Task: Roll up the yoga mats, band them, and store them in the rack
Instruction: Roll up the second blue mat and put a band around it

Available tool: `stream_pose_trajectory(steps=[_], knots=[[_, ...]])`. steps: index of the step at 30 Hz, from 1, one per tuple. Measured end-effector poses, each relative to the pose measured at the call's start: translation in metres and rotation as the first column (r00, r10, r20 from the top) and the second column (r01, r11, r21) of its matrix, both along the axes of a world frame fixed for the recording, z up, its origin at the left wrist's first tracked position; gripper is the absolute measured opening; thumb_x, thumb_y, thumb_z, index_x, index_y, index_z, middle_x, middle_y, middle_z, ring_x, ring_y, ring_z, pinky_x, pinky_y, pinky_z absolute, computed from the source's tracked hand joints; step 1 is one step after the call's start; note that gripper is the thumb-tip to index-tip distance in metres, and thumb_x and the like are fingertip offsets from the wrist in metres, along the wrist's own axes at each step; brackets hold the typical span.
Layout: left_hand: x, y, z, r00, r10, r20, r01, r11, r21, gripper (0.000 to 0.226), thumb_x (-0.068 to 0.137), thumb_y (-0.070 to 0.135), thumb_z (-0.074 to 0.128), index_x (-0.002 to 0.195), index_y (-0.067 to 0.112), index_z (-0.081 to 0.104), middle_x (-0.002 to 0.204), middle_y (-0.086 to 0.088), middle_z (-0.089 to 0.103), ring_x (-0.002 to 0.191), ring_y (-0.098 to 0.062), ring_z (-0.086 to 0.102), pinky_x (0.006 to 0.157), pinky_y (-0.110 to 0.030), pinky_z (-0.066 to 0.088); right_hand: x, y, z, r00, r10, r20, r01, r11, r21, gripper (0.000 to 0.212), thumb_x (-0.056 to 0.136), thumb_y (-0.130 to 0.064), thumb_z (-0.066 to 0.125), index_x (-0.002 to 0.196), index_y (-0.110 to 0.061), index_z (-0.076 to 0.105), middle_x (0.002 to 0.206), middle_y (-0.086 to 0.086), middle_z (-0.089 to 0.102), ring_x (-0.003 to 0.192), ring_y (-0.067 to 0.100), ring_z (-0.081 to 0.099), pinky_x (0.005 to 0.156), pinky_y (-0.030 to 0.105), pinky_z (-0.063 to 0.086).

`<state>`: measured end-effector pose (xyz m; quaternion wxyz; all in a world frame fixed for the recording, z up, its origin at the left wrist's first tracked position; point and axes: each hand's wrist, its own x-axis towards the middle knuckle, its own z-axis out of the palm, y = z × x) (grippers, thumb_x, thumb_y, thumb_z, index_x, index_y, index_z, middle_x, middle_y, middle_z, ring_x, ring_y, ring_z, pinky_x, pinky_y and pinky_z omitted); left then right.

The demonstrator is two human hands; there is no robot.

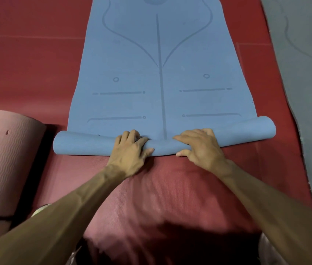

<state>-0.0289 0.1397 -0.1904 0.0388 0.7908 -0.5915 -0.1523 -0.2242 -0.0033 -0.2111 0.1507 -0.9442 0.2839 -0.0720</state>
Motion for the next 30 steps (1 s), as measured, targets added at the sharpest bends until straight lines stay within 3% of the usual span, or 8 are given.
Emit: stream_pose_trajectory(steps=[2,4,7,11,15,18,25,30], knots=[[0.001,0.002,0.0,0.998,-0.042,0.039,0.042,0.999,0.014,0.06,0.085,0.06,0.048,0.133,0.025,0.051,0.116,0.0,0.051,0.107,-0.024,0.044,0.099,-0.035,0.029,0.005,-0.004,0.011,0.995,-0.012,-0.096,0.022,0.995,0.097,0.046,0.081,-0.048,0.069,0.124,-0.035,0.062,0.118,-0.013,0.063,0.11,0.012,0.057,0.097,0.029,0.021],[-0.001,0.001,0.004,0.996,-0.054,0.066,0.055,0.998,-0.005,0.055,0.083,0.041,0.065,0.132,0.023,0.049,0.116,0.001,0.053,0.108,-0.024,0.045,0.097,-0.033,0.03,0.01,-0.003,0.019,0.989,-0.029,-0.142,0.047,0.991,0.129,0.042,0.083,-0.048,0.066,0.124,-0.037,0.061,0.117,-0.013,0.062,0.109,0.011,0.057,0.098,0.031,0.026],[-0.003,0.002,0.014,0.996,-0.049,0.068,0.047,0.998,0.03,0.048,0.084,0.028,0.066,0.127,0.022,0.049,0.115,0.004,0.055,0.108,-0.02,0.046,0.091,-0.028,0.032,0.013,0.004,0.028,0.97,-0.045,-0.238,0.08,0.987,0.139,0.041,0.084,-0.05,0.064,0.124,-0.038,0.061,0.117,-0.011,0.063,0.111,0.013,0.057,0.097,0.033,0.03],[-0.012,0.013,0.028,0.993,-0.094,0.065,0.081,0.981,0.177,0.047,0.084,0.026,0.064,0.128,0.021,0.046,0.119,0.001,0.055,0.112,-0.02,0.046,0.089,-0.028,0.034,0.007,0.025,0.038,0.944,-0.049,-0.325,0.13,0.964,0.231,0.043,0.082,-0.048,0.068,0.123,-0.038,0.062,0.121,-0.009,0.065,0.118,0.017,0.056,0.099,0.034,0.035],[-0.024,0.036,0.04,0.994,-0.105,0.01,0.097,0.952,0.29,0.046,0.084,0.029,0.061,0.128,0.022,0.047,0.121,0.0,0.056,0.115,-0.021,0.049,0.088,-0.031,0.04,-0.014,0.055,0.041,0.941,-0.081,-0.328,0.21,0.901,0.38,0.048,0.074,-0.047,0.076,0.12,-0.039,0.065,0.12,-0.015,0.067,0.116,0.01,0.058,0.093,0.02,0.036],[-0.031,0.048,0.044,0.995,-0.093,-0.042,0.102,0.93,0.354,0.045,0.081,0.035,0.067,0.122,0.022,0.053,0.118,-0.002,0.061,0.109,-0.023,0.056,0.083,-0.031,0.042,-0.029,0.071,0.045,0.929,-0.109,-0.354,0.271,0.851,0.449,0.049,0.069,-0.045,0.08,0.116,-0.04,0.067,0.116,-0.017,0.068,0.111,0.007,0.06,0.091,0.017,0.038],[-0.037,0.069,0.033,0.993,0.02,-0.118,0.018,0.951,0.307,0.053,0.073,0.038,0.076,0.12,0.027,0.055,0.11,-0.004,0.061,0.1,-0.023,0.059,0.079,-0.027,0.04,-0.037,0.084,0.042,0.912,-0.111,-0.395,0.3,0.837,0.458,0.052,0.067,-0.046,0.081,0.117,-0.04,0.067,0.116,-0.018,0.068,0.112,0.006,0.06,0.097,0.022,0.042],[-0.022,0.061,0.024,0.973,0.025,-0.228,0.054,0.94,0.336,0.043,0.075,0.041,0.074,0.115,0.032,0.062,0.105,0.007,0.064,0.101,-0.015,0.059,0.078,-0.022,0.038,-0.038,0.08,0.037,0.925,-0.082,-0.371,0.265,0.84,0.474,0.054,0.069,-0.049,0.079,0.121,-0.043,0.063,0.124,-0.018,0.063,0.12,0.007,0.054,0.103,0.027,0.037]])
